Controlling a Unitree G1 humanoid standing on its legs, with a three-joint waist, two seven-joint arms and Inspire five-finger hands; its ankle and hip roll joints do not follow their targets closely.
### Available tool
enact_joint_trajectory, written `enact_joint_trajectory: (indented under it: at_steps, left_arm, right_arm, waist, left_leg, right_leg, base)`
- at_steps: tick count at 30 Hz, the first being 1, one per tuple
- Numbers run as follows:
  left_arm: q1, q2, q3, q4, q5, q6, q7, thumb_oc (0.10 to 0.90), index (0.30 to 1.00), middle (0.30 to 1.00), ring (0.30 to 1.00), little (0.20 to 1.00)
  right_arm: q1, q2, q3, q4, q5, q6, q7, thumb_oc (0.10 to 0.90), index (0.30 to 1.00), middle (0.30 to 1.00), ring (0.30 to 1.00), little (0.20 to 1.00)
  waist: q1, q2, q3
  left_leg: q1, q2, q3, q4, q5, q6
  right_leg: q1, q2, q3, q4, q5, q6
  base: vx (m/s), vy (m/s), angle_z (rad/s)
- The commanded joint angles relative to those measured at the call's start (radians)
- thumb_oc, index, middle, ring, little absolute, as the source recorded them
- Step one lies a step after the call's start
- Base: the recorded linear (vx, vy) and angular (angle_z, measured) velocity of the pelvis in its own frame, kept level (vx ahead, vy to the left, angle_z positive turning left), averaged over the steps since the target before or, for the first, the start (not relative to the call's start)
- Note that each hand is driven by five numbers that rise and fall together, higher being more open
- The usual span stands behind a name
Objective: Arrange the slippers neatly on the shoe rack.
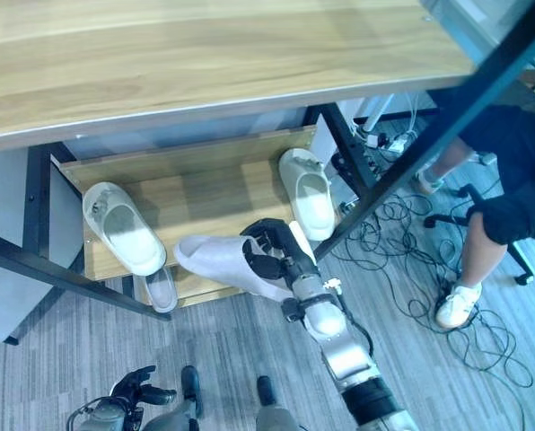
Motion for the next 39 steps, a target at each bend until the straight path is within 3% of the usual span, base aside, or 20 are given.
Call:
enact_joint_trajectory:
  at_steps: [1, 5, 13, 24, 32, 39]
  left_arm:
    - [0.017, 0.023, -0.023, 0.030, 0.022, -0.026, 0.006, 0.800, 0.900, 0.900, 0.900, 0.900]
    - [0.030, 0.026, -0.009, 0.026, 0.009, -0.027, 0.007, 0.800, 0.900, 0.900, 0.900, 0.900]
    - [0.054, 0.017, 0.011, 0.055, 0.015, -0.028, 0.006, 0.800, 0.900, 0.900, 0.900, 0.900]
    - [0.017, 0.006, -0.008, 0.048, 0.010, -0.017, 0.010, 0.800, 0.900, 0.900, 0.900, 0.900]
    - [-0.014, 0.018, -0.055, 0.039, 0.026, -0.019, -0.010, 0.800, 0.900, 0.900, 0.900, 0.900]
    - [-0.020, 0.025, -0.108, 0.040, 0.039, -0.020, -0.037, 0.800, 0.900, 0.900, 0.900, 0.900]
  right_arm:
    - [-0.099, 0.007, -0.040, -0.122, -0.001, -0.122, -0.001, 0.400, 0.300, 0.300, 0.300, 0.300]
    - [-0.079, 0.004, -0.027, -0.129, -0.004, -0.120, 0.006, 0.400, 0.300, 0.300, 0.300, 0.300]
    - [-0.067, -0.002, 0.023, -0.209, 0.043, -0.128, 0.056, 0.400, 0.300, 0.300, 0.300, 0.300]
    - [-0.084, -0.028, 0.132, -0.416, 0.128, -0.146, 0.099, 0.400, 0.300, 0.300, 0.300, 0.300]
    - [-0.036, -0.130, 0.260, -0.488, 0.263, -0.146, 0.198, 0.400, 0.300, 0.300, 0.300, 0.300]
    - [-0.032, -0.211, 0.352, -0.378, 0.371, -0.120, 0.274, 0.400, 0.300, 0.300, 0.300, 0.300]
  waist:
    - [-0.015, 0.000, -0.052]
    - [-0.004, -0.023, -0.052]
    - [0.011, -0.026, -0.083]
    - [0.003, -0.057, -0.100]
    - [-0.012, -0.060, -0.113]
    - [-0.010, -0.059, -0.120]
  left_leg:
    - [0.129, -0.056, -0.101, 0.032, -0.101, -0.011]
    - [0.131, -0.064, -0.127, 0.050, -0.111, -0.015]
    - [0.144, -0.043, -0.160, 0.013, -0.077, -0.025]
    - [0.161, -0.033, -0.164, 0.010, -0.082, -0.024]
    - [0.156, -0.039, -0.155, 0.003, -0.092, -0.028]
    - [0.144, -0.041, -0.160, 0.003, -0.087, -0.035]
  right_leg:
    - [-0.059, 0.023, 0.009, -0.006, 0.209, 0.002]
    - [-0.018, 0.011, 0.019, -0.006, 0.219, 0.008]
    - [0.025, 0.014, -0.011, -0.021, 0.195, -0.015]
    - [0.065, 0.009, -0.033, -0.020, 0.186, -0.022]
    - [0.075, 0.002, -0.060, -0.012, 0.169, -0.027]
    - [0.079, 0.004, -0.095, 0.011, 0.144, -0.037]
  base:
    - [0.05, -0.051, 0.41]
    - [-0.04, -0.077, 0.44]
    - [0.01, -0.073, 0.09]
    - [-0.02, -0.009, 0.10]
    - [-0.04, 0.000, 0.08]
    - [-0.06, -0.014, 0.12]
